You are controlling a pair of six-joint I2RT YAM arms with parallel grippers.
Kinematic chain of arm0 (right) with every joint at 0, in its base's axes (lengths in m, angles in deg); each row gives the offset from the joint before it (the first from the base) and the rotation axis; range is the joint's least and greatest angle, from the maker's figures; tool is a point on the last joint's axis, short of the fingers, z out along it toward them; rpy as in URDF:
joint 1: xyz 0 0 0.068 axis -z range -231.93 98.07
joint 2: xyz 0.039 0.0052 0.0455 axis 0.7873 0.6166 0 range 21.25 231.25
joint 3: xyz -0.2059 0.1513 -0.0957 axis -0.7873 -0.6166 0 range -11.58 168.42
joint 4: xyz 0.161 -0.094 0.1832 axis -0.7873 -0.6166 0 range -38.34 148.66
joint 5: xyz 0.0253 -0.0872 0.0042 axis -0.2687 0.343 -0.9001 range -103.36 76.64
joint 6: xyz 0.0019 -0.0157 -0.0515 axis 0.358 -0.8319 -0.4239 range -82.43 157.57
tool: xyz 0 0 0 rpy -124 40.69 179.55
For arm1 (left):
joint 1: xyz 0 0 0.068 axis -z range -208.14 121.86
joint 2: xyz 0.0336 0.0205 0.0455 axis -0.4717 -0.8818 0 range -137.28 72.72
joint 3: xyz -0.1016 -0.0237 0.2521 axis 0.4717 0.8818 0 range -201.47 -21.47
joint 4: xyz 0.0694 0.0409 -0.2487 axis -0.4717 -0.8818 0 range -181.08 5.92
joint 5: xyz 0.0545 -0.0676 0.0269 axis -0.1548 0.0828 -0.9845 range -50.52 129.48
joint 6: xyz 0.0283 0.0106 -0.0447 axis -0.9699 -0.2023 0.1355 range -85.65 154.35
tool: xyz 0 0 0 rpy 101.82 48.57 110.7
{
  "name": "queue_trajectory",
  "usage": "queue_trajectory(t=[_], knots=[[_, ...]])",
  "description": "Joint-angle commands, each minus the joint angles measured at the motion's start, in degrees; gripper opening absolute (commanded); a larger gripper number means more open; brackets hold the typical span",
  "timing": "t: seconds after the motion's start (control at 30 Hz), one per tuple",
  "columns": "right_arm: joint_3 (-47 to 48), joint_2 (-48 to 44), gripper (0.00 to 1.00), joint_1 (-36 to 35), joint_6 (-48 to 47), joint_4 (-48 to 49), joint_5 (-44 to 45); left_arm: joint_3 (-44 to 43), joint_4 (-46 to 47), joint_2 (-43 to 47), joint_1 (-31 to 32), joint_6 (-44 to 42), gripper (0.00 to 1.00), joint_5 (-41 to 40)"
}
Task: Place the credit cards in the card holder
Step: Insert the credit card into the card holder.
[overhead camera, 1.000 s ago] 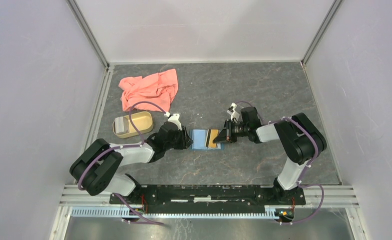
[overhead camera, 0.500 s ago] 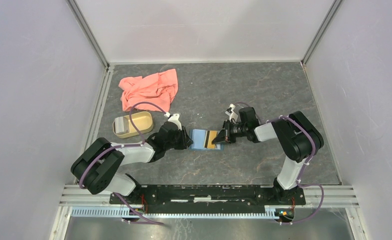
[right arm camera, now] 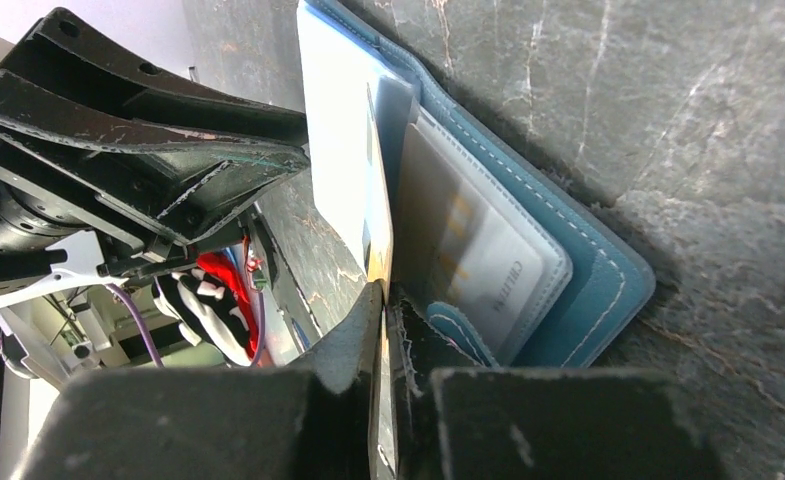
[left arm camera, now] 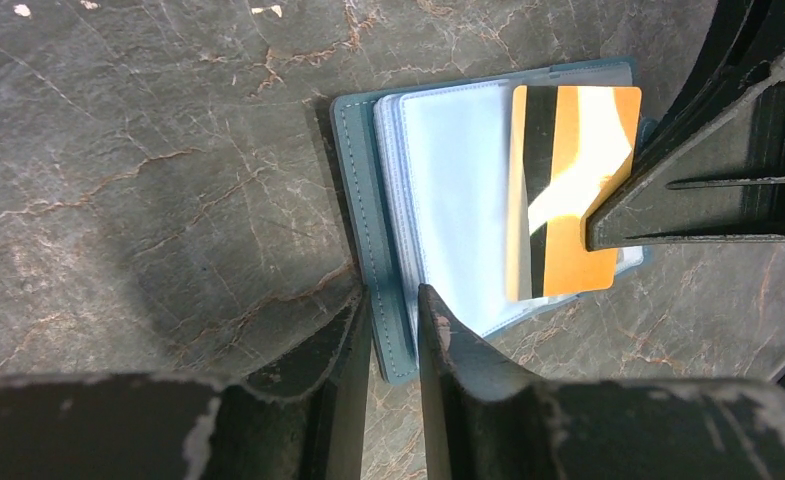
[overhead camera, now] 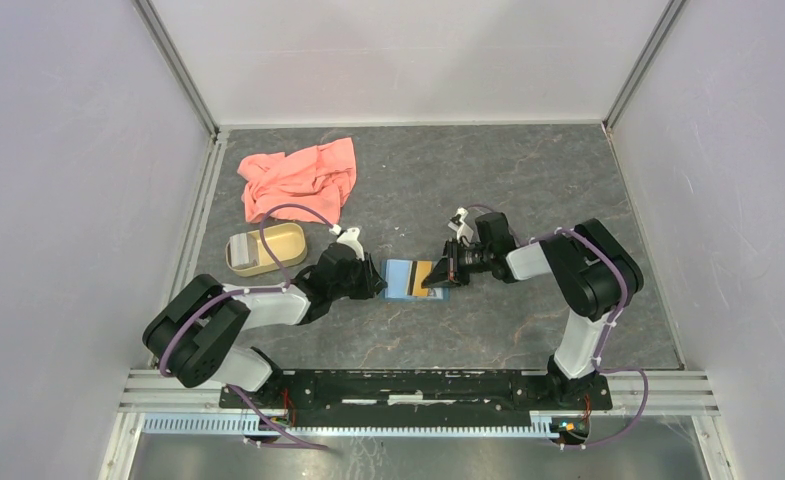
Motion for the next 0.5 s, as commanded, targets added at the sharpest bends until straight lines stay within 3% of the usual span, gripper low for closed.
queue_trajectory(t=[0.0, 0.47], knots=[[1.38, 1.13, 0.08, -0.41, -0.25, -0.46, 0.06, 0.59, -0.49, -0.97, 0.08, 1.68, 0.3, 1.58], [0.57, -1.21, 0.03, -0.52, -3.49, -6.44, 2.16, 0.28, -1.92, 0.49, 0.08, 1.04, 0.3, -0.63]])
